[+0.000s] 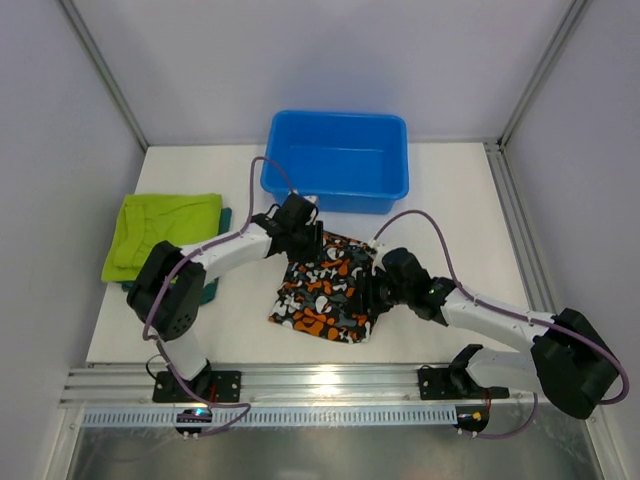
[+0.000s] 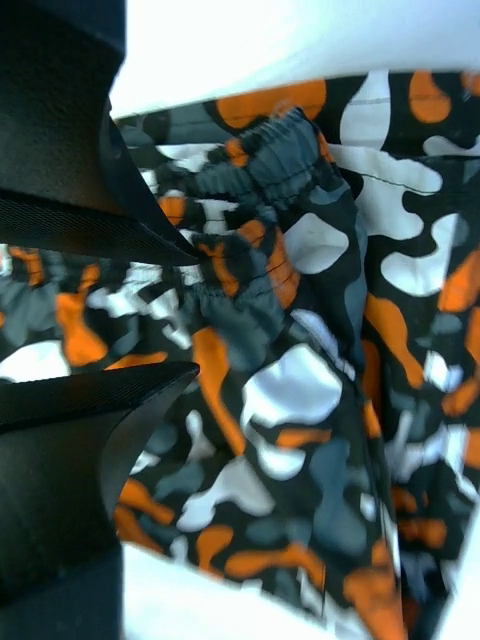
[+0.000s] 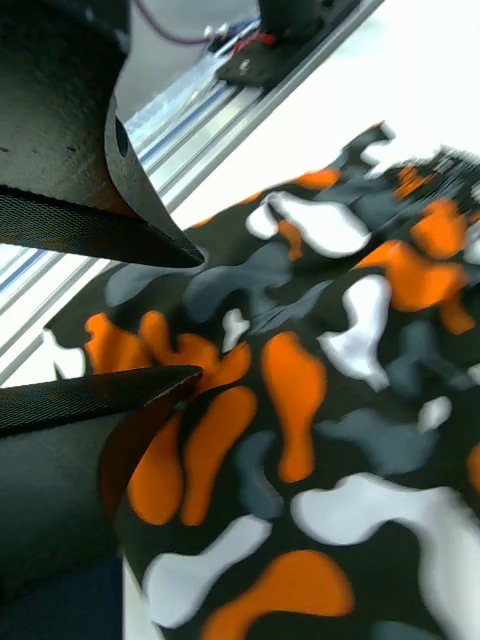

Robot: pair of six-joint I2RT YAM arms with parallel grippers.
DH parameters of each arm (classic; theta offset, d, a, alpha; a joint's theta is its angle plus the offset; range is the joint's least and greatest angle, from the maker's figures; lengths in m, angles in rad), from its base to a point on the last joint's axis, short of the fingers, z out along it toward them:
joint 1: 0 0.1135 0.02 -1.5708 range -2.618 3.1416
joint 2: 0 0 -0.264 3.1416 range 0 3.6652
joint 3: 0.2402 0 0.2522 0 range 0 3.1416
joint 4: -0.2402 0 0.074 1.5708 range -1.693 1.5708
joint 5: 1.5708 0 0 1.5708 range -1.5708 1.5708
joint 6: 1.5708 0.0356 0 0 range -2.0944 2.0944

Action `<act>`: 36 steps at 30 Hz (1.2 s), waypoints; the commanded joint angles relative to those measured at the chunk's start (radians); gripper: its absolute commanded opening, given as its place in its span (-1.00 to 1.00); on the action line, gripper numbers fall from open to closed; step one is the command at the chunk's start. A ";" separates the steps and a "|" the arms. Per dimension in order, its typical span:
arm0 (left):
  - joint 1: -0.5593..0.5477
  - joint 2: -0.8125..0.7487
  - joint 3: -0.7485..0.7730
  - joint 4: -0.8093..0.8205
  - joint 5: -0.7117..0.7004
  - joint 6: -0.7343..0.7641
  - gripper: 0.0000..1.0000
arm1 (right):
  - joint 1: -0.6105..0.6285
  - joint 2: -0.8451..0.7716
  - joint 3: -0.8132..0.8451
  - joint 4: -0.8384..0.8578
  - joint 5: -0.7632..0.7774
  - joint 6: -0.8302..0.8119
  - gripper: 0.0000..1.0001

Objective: Fold and stack the shorts
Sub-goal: Smooth out the shorts at the center of the board.

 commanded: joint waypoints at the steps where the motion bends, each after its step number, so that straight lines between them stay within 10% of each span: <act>1: 0.020 0.078 0.000 0.092 0.063 0.026 -0.11 | 0.044 -0.061 -0.096 0.090 0.099 0.070 -0.05; 12: 0.054 0.000 0.041 -0.005 0.089 0.061 -0.06 | 0.032 -0.129 0.042 -0.152 0.247 -0.003 -0.03; 19: 0.055 -0.238 -0.049 -0.217 -0.037 0.080 0.11 | -0.305 -0.068 0.221 -0.169 0.080 -0.129 -0.04; 29: 0.054 -0.376 -0.407 0.133 0.257 -0.080 0.07 | -0.438 0.211 0.245 0.027 -0.113 -0.126 -0.04; 36: 0.045 -0.297 -0.424 0.173 0.183 -0.052 0.06 | -0.481 0.340 0.266 0.041 -0.104 -0.144 -0.05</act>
